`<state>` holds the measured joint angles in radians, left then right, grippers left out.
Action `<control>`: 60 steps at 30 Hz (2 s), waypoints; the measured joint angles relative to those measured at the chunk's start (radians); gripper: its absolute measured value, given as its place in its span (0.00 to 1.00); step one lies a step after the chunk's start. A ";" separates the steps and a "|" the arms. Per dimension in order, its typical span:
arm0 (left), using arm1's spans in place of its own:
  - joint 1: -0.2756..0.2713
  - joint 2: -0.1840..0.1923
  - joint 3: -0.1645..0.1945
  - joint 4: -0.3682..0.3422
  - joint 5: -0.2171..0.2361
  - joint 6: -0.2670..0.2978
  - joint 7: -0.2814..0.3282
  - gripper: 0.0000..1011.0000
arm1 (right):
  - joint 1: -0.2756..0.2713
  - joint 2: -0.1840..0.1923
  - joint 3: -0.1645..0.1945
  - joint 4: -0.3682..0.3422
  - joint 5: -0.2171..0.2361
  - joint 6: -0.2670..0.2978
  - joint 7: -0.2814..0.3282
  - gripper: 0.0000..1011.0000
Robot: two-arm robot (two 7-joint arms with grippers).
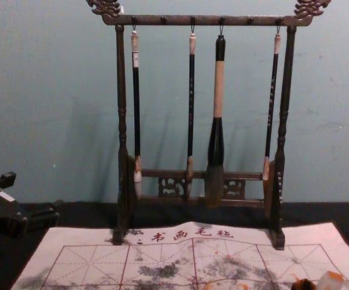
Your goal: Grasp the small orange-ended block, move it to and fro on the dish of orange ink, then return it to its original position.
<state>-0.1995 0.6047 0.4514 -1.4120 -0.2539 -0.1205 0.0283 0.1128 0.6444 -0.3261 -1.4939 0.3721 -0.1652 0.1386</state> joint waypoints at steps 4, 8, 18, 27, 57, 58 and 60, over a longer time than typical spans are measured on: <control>0.000 0.000 0.000 0.000 0.000 0.000 0.000 0.99 | -0.063 0.039 0.035 -0.054 0.055 -0.037 0.077 0.99; 0.000 0.000 0.000 0.000 0.000 0.000 0.000 0.99 | -0.118 0.071 0.057 -0.092 0.092 -0.072 0.143 0.99; 0.000 0.000 0.000 0.000 0.000 0.000 0.000 0.99 | -0.194 0.111 0.063 -0.143 0.127 -0.103 0.271 0.99; 0.000 0.000 0.000 0.000 0.000 0.000 0.000 0.99 | -0.193 0.110 0.031 -0.133 0.091 -0.062 0.333 0.99; 0.000 0.000 0.000 0.000 0.000 0.000 0.000 0.99 | -0.056 0.009 -0.014 0.017 0.001 0.045 0.446 0.99; 0.000 0.000 0.000 0.000 0.000 0.000 0.000 0.99 | -0.053 0.007 -0.015 0.019 0.000 0.045 0.449 0.99; 0.000 0.000 0.000 0.000 0.000 0.000 0.000 0.99 | -0.045 0.003 -0.017 0.026 0.000 0.046 0.459 0.99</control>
<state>-0.1995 0.6047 0.4514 -1.4120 -0.2539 -0.1205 0.0283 0.0678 0.6479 -0.3428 -1.4677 0.3719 -0.1195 0.5979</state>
